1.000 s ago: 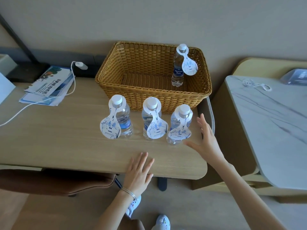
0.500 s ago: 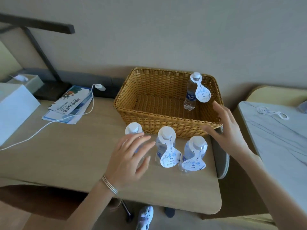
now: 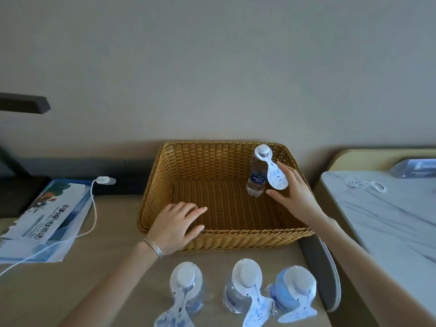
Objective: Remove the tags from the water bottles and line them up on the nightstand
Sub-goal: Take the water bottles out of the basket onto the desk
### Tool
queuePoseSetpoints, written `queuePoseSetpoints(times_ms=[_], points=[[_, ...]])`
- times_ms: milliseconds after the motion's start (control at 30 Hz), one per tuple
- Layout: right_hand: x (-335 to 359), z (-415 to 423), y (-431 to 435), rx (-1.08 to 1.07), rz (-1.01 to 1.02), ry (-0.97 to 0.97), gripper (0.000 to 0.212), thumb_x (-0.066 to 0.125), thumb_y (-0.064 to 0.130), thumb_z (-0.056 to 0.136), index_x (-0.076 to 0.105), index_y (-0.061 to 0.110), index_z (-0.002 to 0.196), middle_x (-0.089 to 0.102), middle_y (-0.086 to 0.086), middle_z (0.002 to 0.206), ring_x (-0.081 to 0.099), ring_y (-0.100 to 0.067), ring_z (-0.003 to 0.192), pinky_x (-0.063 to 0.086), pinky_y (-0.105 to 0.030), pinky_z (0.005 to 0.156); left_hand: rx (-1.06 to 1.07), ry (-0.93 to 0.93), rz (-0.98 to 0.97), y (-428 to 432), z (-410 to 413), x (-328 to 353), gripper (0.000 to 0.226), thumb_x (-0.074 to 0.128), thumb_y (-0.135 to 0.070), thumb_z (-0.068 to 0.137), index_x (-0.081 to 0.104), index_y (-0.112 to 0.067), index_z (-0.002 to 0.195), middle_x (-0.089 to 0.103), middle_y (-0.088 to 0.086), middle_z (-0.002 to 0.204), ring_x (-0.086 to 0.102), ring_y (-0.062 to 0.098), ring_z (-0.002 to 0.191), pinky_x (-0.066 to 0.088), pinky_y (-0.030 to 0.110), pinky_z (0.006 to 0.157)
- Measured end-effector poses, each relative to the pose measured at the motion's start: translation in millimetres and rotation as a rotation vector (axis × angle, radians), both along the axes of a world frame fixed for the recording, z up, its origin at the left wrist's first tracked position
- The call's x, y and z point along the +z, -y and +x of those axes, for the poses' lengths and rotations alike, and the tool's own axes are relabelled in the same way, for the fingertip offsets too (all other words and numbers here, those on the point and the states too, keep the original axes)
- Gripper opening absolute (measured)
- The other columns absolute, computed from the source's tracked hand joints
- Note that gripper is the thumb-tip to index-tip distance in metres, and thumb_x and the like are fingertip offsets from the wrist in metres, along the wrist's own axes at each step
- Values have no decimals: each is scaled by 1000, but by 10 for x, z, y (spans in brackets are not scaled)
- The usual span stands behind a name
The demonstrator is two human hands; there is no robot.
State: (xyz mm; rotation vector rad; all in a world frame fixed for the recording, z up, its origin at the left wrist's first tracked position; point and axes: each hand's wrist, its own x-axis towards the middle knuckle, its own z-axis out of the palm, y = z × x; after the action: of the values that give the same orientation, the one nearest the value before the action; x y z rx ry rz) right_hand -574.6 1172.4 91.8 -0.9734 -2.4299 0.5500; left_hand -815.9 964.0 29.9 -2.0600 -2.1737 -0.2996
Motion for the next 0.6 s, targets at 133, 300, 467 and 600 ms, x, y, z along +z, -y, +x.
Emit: queuePoseSetpoints(times_ms=[133,300,467,600], points=[[-120,-161,-235,-80,-29,37,75,66,38,83,26,19,145,31,0,150,32,-17,134,27,-24,99,-73,65,71,0,28,-154,53,21,-50,98,62,-24,121,66,-7,102,62,12,90,51,28,67],[-236,-412,-529,-145,-83,50,80,70,36,80,25,18,145,32,-4,149,34,-21,133,31,-32,102,-56,70,141,12,102,-253,54,29,-54,95,68,-21,113,69,-6,92,64,11,79,50,25,56],[-420,-691,-855,-208,-144,15,90,76,36,74,24,16,145,33,-5,148,33,-21,134,33,-32,101,-48,59,167,-11,94,-287,54,31,-55,93,69,-21,110,68,-7,87,63,11,73,49,25,53],[-572,-884,-1013,-262,-241,-70,94,80,32,69,26,14,144,38,-8,144,36,-23,132,36,-42,106,-44,71,183,-20,93,-306,54,32,-56,92,70,-22,108,68,-8,85,63,11,71,50,23,53]])
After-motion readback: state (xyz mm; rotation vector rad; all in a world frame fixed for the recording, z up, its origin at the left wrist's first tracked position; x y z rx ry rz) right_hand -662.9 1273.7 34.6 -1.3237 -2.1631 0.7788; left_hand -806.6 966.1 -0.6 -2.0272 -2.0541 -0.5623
